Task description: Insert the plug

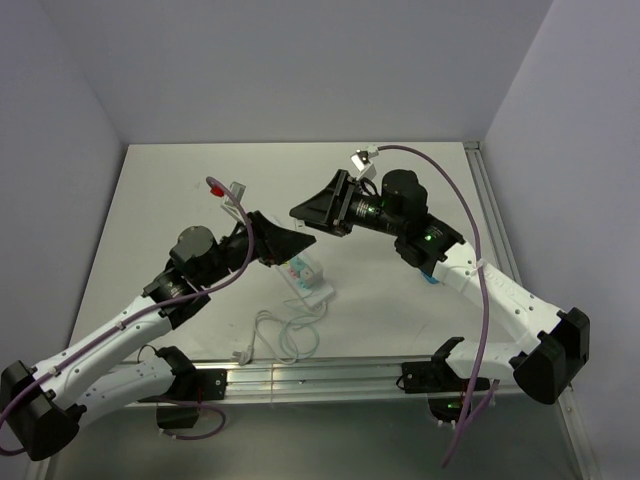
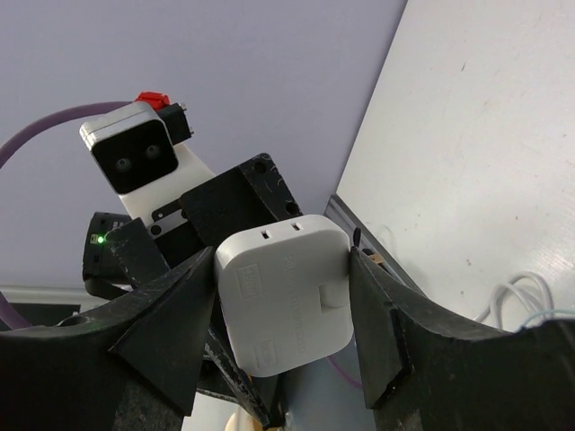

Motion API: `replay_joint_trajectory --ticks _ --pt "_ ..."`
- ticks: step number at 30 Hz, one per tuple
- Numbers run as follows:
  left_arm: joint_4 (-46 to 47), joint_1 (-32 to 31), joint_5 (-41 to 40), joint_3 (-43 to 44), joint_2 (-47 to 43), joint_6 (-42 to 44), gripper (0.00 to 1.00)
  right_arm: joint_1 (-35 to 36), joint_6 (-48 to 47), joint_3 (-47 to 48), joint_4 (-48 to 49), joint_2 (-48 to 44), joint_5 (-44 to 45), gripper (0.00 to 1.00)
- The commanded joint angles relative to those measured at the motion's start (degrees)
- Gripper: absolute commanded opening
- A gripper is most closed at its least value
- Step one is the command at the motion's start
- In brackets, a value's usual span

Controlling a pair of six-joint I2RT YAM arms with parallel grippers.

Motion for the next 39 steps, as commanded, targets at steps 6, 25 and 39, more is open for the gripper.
replay_joint_trajectory --ticks 6,25,39 --pt "-0.9 -0.4 -2.9 2.8 -2.2 2.2 0.24 0.7 -4.1 1.5 -3.3 -2.4 4.6 0.12" --pt "-7.7 -0.4 -15.6 0.2 -3.4 16.2 0.00 1.0 -10.0 7.8 -14.1 -2.3 10.2 0.91" --pt "-7.3 -2.1 -23.5 -0.2 -1.4 21.9 0.00 8.4 -11.9 26.1 -30.2 11.7 23.3 0.65"
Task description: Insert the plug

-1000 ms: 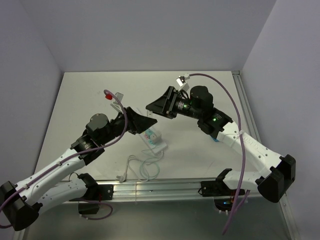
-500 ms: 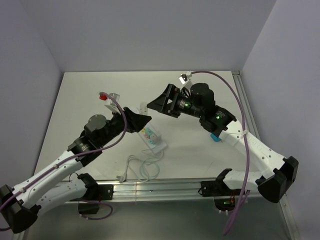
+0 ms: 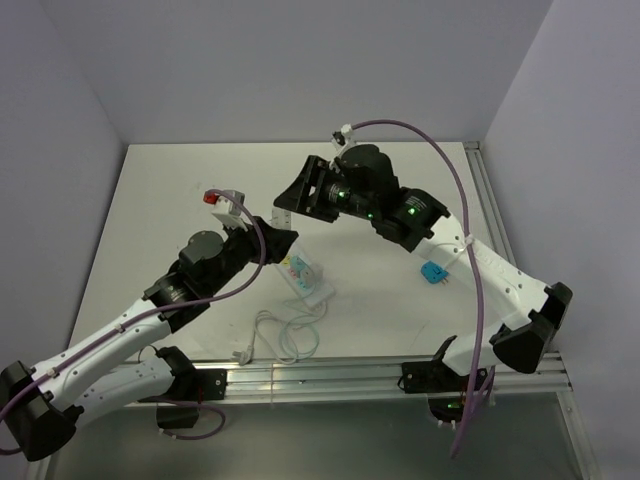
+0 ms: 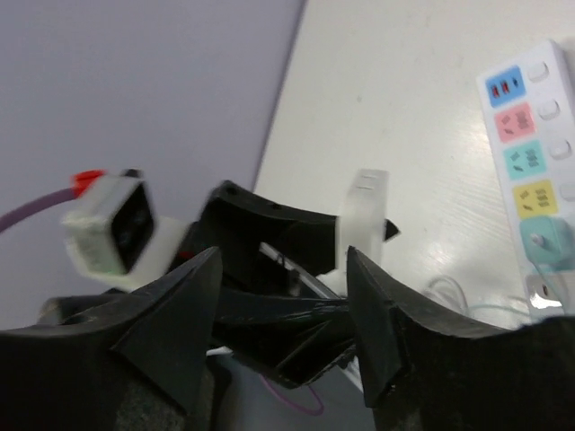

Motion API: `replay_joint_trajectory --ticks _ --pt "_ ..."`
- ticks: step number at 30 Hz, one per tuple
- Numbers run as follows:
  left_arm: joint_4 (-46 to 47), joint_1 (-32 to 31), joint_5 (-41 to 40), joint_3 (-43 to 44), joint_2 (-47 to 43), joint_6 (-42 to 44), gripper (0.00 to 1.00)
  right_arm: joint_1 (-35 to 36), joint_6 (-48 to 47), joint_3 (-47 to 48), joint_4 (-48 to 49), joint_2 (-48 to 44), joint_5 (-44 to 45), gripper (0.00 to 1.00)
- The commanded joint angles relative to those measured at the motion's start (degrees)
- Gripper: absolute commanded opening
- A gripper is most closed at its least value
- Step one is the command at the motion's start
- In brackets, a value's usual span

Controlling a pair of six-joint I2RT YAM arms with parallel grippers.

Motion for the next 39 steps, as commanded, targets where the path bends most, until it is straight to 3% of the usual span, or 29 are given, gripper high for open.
replay_joint_trajectory --ticks 1,4,16,33,36,38,39 --pt "1.4 -1.1 -2.7 1.5 -0.5 2.7 0.00 1.1 -0.8 0.8 -4.2 1.4 4.4 0.63" --pt "0.7 -1.4 -3.1 1.5 -0.7 3.2 0.00 1.4 -0.7 0.6 -3.7 2.6 3.9 0.49" --pt "0.5 -1.5 -3.4 0.7 -1.7 3.0 0.01 2.2 -3.1 1.7 -6.1 4.2 7.0 0.48" --pt "0.7 -1.6 -2.1 2.0 -1.7 2.9 0.00 2.9 -1.3 1.5 -4.0 7.2 4.7 0.46" --pt "0.2 -1.5 -2.2 2.0 -2.0 3.1 0.00 3.0 -0.9 1.3 -3.0 7.6 3.8 0.38" --pt "-0.4 -1.5 -2.5 2.3 -2.0 3.1 0.00 2.9 -0.8 1.4 -2.5 8.2 3.0 0.22" --pt "-1.2 -1.6 -3.1 2.5 -2.2 2.8 0.01 2.9 -0.8 1.5 -2.2 8.5 2.5 0.09"
